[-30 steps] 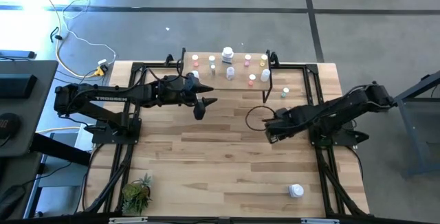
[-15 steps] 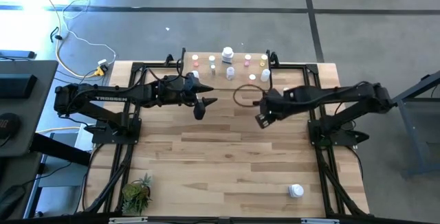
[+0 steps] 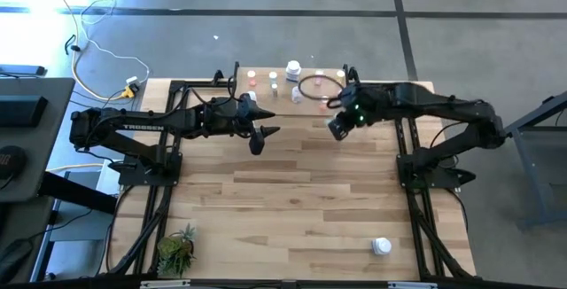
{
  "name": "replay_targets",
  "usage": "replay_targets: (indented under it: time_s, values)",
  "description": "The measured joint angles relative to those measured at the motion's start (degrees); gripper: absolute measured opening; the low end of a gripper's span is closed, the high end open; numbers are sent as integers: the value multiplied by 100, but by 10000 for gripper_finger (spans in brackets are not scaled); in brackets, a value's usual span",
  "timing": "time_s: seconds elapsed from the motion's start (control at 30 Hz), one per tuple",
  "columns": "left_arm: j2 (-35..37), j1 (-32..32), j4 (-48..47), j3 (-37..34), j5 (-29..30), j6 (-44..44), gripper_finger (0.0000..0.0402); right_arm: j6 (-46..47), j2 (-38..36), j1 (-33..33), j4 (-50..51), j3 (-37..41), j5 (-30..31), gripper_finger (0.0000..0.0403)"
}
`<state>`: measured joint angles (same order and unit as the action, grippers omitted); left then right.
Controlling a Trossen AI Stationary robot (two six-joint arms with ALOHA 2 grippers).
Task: Pick and place medicine bottles onto shelf by color
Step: Put the blue pill bottle on the shelf
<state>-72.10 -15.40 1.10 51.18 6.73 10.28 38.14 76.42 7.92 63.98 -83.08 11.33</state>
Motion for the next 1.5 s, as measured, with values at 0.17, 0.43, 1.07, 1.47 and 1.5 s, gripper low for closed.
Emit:
replay_targets:
  time_s: [0.17, 0.43, 1.07, 1.47, 1.5]
  values:
    - [0, 0, -1, 0, -28, 4, 234, -741, 0, 346, -4, -543, 0, 103]
    - [0, 0, 2, 0, -29, 2, 234, -1673, 0, 922, -249, -1205, -1, 103]
    - [0, 0, 761, 0, -18, -300, 234, -2807, 48, 2151, -2482, -1529, -168, 103]
    - [0, -116, 780, 0, -7, -301, 234, -2812, 857, 2413, -1195, -2873, -797, 103]
    - [0, -128, 780, 0, -7, -299, 234, -2812, 978, 2432, -897, -3012, -801, 103]
